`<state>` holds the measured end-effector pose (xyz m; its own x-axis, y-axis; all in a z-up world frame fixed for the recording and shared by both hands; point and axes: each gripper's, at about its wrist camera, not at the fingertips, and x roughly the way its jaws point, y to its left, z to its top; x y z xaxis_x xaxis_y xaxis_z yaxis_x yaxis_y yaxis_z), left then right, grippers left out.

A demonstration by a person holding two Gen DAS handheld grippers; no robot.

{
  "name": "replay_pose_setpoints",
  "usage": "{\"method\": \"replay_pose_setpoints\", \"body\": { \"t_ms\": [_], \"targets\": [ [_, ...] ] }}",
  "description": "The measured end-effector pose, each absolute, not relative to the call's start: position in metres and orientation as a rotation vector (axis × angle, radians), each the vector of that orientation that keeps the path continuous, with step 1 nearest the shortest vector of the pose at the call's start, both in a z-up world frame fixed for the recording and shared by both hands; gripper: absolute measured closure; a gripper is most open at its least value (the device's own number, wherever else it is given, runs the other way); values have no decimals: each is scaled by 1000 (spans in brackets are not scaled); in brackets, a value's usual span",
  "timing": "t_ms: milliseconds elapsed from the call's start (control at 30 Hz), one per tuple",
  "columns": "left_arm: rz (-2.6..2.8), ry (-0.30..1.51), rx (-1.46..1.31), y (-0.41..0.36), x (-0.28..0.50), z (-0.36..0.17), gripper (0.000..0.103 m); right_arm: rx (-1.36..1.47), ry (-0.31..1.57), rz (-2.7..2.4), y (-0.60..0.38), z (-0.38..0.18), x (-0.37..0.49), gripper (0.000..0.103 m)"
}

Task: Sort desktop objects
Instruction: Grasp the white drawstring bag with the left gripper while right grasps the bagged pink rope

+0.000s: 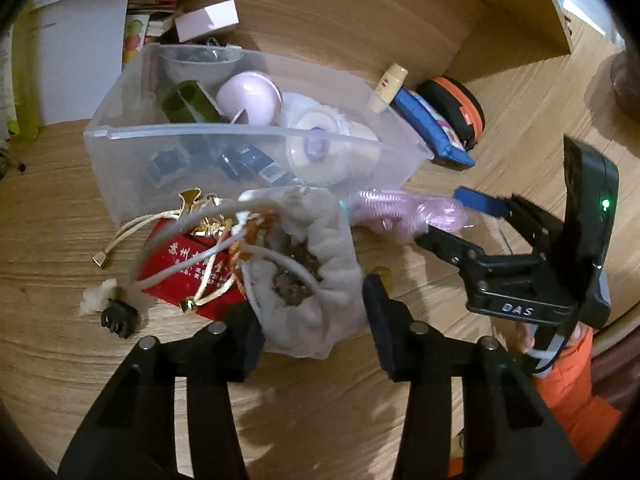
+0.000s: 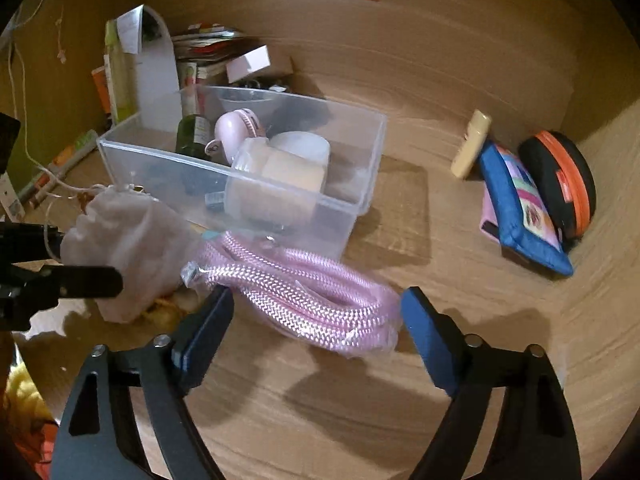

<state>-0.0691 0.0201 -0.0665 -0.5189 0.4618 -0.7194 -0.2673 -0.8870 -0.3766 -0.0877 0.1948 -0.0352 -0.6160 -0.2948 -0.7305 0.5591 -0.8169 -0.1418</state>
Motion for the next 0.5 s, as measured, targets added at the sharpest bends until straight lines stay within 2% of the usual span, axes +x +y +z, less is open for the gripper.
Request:
{"method": "replay_pose_setpoints", "body": {
  "t_ms": [33, 100, 133, 200, 233, 300, 333, 367, 500],
  "targets": [
    [2386, -309, -1249, 21, -71, -69, 56, 997, 524, -2394, 192, -37, -90, 23],
    [2336, -317, -1295, 22, -77, -77, 51, 987, 553, -2331, 184, -40, -90, 34],
    [2329, -313, -1307, 23, -79, -80, 51, 987, 567, -2290, 179, -41, -91, 43],
    [2346, -287, -1296, 25, -80, -80, 51, 978, 601, -2240, 168, -45, -85, 50],
    [2344, -289, -1295, 24, -82, -79, 52, 972, 620, -2219, 164, -48, -80, 60],
    [2343, -299, -1281, 23, -83, -77, 62, 963, 669, -2189, 155, -53, -72, 66],
    [2343, -298, -1277, 22, -83, -77, 72, 932, 701, -2200, 152, -54, -66, 70],
    [2337, -303, -1267, 21, -83, -75, 76, 914, 712, -2204, 152, -54, -63, 76],
    [2374, -268, -1213, 20, -75, -63, 82, 915, 600, -2203, 162, -42, -61, 80]
  ]
}}
